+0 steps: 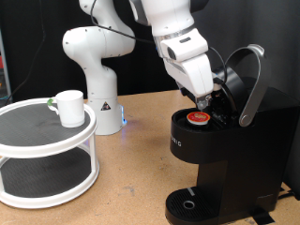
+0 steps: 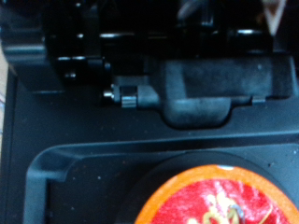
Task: Make a cup of coffee with the keurig machine
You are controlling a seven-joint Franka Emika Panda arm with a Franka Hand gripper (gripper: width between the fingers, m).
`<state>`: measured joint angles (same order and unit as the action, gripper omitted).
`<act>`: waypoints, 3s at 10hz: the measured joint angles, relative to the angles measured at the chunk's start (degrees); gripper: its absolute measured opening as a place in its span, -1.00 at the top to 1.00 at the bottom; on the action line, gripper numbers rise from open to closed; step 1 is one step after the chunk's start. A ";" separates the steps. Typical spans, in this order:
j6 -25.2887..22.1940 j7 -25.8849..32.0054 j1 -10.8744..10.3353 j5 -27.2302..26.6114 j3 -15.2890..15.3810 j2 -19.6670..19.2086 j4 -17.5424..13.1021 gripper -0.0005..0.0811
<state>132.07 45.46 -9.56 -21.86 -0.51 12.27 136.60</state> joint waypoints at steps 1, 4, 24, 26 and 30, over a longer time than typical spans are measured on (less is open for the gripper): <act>-0.01 0.00 0.00 0.00 0.01 0.00 -0.01 -0.98; -1.10 0.01 0.09 0.01 -0.08 0.00 -0.11 -0.98; -17.79 7.04 1.72 -9.13 -6.63 5.02 -9.72 -0.98; -18.67 6.38 1.26 -12.28 -6.06 4.44 -11.53 -0.98; -17.33 0.25 0.77 -13.84 -2.82 3.74 -13.62 -0.98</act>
<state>114.74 45.71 -8.79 -35.70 -3.33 16.01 122.98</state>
